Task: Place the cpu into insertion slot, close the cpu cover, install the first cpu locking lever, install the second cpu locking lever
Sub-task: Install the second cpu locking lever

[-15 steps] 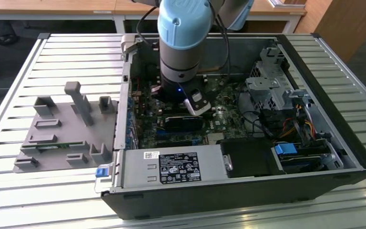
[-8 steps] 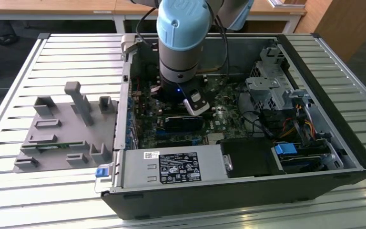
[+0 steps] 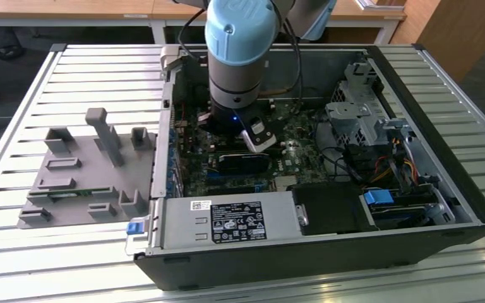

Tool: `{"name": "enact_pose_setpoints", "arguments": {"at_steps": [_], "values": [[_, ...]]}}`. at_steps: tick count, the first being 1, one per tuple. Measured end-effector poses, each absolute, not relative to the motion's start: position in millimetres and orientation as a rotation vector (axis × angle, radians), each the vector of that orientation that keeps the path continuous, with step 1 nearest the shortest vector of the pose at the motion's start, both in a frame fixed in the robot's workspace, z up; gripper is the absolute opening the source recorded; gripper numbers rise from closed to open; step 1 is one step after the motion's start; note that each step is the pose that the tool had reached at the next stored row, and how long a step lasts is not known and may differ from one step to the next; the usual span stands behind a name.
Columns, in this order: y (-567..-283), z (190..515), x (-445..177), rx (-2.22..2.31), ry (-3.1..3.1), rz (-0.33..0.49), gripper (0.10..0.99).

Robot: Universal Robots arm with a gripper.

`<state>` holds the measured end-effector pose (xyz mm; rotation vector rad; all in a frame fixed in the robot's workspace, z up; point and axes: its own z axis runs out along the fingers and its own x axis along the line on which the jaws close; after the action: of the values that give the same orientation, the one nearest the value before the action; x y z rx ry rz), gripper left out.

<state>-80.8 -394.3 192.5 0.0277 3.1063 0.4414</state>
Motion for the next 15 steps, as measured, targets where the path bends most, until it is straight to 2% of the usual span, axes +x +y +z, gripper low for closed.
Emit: {"name": "enact_pose_setpoints", "arguments": {"at_steps": [15], "values": [[-394, 221, -81, 0.028, 3.103, 0.464, 0.106]]}}
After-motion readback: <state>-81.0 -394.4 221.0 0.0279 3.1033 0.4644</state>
